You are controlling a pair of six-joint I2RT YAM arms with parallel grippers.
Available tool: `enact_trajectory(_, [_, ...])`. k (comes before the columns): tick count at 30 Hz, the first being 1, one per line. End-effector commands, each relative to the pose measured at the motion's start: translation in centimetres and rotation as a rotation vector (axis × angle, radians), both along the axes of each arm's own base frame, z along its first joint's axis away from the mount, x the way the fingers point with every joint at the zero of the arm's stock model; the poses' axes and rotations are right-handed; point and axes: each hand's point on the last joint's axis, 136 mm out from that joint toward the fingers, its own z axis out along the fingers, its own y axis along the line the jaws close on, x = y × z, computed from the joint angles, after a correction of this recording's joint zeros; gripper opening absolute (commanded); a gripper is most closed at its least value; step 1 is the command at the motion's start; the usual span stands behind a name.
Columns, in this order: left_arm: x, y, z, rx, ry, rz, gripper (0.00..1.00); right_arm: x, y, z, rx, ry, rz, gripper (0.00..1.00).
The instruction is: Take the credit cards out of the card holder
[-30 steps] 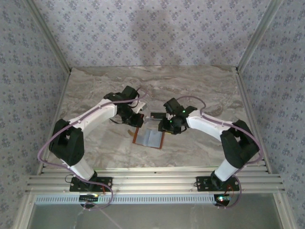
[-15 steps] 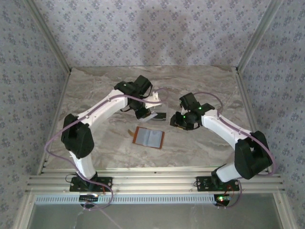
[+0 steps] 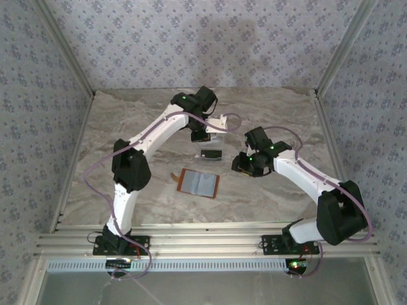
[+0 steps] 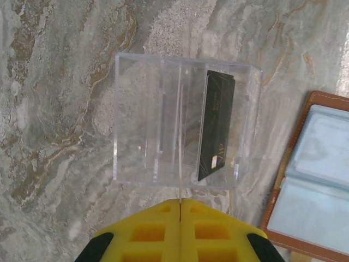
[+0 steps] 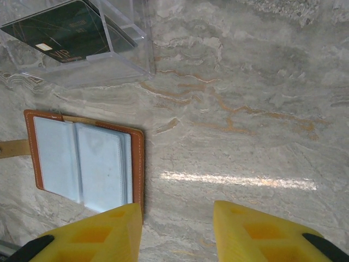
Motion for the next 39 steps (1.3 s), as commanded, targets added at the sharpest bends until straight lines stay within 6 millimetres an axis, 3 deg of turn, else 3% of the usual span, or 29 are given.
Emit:
enact_trajectory(1, [-0.8,-0.4,-0.3,0.052,0.021,-0.081,0.00,-0.2,-0.4,0.1,0.001,-0.009,-0.006,0.40])
enact_trajectory(18, [-0.8,-1.2,-5.6,0.155,0.107,-0.130,0.00,-0.5,-0.6,-0.3,0.007,0.008,-0.006,0.40])
enact_trajectory(25, [0.9,-1.8,-4.9,0.148,0.029,-0.120,0.20,-0.5,-0.7,-0.2,0.003,0.007,-0.009,0.40])
enact_trajectory(32, [2.4,-2.3,-3.5,0.124,-0.050,-0.095,0.23,-0.1,-0.6,0.2,0.005,-0.009,-0.014,0.40])
enact_trajectory(39, [-0.1,-3.0,-3.0,0.055,0.059,-0.142,0.29,0.0,-0.3,0.2,0.008,-0.009,-0.010,0.40])
